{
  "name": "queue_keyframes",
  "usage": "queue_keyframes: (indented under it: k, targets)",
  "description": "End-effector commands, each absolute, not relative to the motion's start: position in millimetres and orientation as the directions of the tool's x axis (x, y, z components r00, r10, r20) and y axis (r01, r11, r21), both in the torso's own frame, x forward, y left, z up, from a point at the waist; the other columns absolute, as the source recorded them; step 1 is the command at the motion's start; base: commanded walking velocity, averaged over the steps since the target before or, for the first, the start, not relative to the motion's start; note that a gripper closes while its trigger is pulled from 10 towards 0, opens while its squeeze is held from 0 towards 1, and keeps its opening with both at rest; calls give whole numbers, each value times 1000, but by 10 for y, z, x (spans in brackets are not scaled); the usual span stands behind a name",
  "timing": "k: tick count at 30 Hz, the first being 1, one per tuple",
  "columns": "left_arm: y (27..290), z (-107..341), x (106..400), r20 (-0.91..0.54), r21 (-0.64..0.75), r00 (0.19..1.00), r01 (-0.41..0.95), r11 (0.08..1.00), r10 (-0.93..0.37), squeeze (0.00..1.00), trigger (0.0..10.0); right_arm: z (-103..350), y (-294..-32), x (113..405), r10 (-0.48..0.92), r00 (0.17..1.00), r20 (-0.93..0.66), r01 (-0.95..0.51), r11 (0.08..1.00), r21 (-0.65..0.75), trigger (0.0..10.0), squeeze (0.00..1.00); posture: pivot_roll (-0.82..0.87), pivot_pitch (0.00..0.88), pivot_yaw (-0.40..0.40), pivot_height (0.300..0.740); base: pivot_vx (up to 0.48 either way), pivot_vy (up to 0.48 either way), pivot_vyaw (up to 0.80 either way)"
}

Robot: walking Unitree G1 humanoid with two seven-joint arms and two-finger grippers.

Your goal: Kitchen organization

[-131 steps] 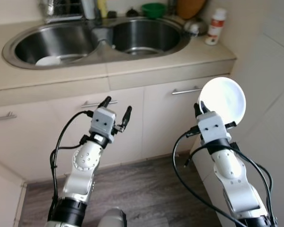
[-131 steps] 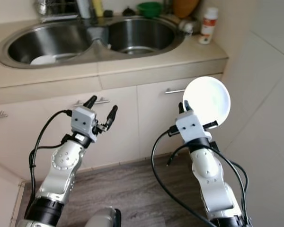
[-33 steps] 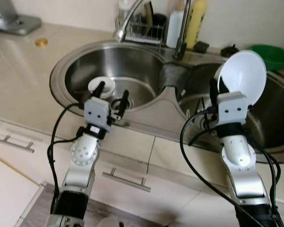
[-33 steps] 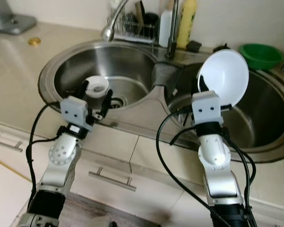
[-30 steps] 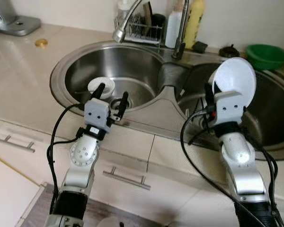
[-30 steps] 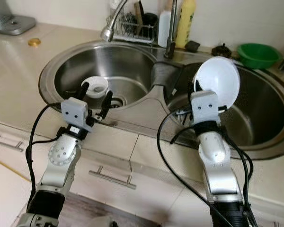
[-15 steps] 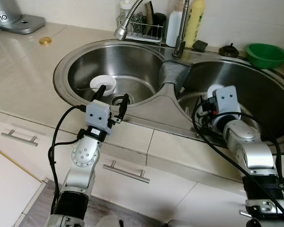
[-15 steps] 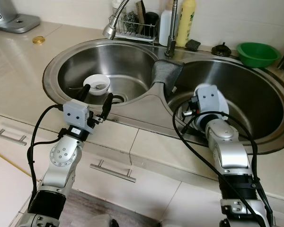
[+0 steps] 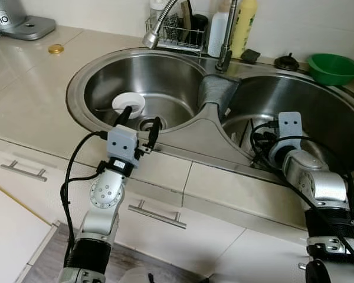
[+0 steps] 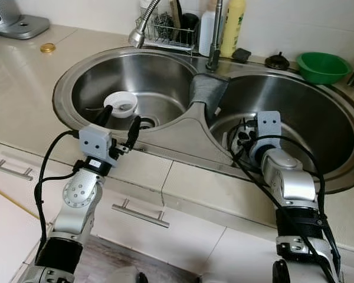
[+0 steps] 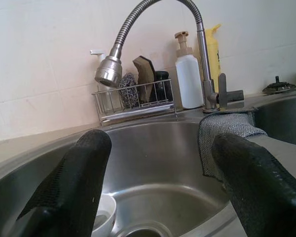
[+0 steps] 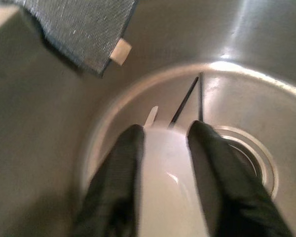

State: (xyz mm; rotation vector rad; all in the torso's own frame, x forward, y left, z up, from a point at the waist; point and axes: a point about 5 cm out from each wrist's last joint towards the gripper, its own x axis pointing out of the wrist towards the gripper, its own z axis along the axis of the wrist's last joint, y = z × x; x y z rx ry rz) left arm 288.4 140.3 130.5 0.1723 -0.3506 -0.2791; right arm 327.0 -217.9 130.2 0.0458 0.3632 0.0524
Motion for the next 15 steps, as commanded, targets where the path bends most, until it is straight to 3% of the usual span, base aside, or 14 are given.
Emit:
queue_keyframes:
  k: [1,9,12,14,15]
  targets:
    - [1376,1266,2883,291,216,906,251,944,-308,0,10000,1381,-2176,3275,55,947,-317,-33,997,76,10000,1000,62,0,-32,740,0,0,0]
    - [1380,1273,2881,294,213,905,253,944,-309,0,10000,1592,-2129,3262,29,987,-161,-13,995,100,10000,1000,66,0,-32,740,0,0,0]
    - [1370,1275,2874,297,204,901,263,943,-316,0,10000,1850,-2141,3260,-45,999,27,43,998,45,10000,1000,65,0,-31,740,0,0,0]
    - [1369,1276,2871,297,203,901,264,943,-316,0,10000,1890,-2146,3255,-64,996,57,62,997,37,10000,1000,65,0,-31,740,0,0,0]
    - [1369,1277,2870,298,202,900,265,943,-317,0,10000,1956,-2123,3233,-63,992,113,61,998,21,10000,941,65,0,-31,740,0,0,0]
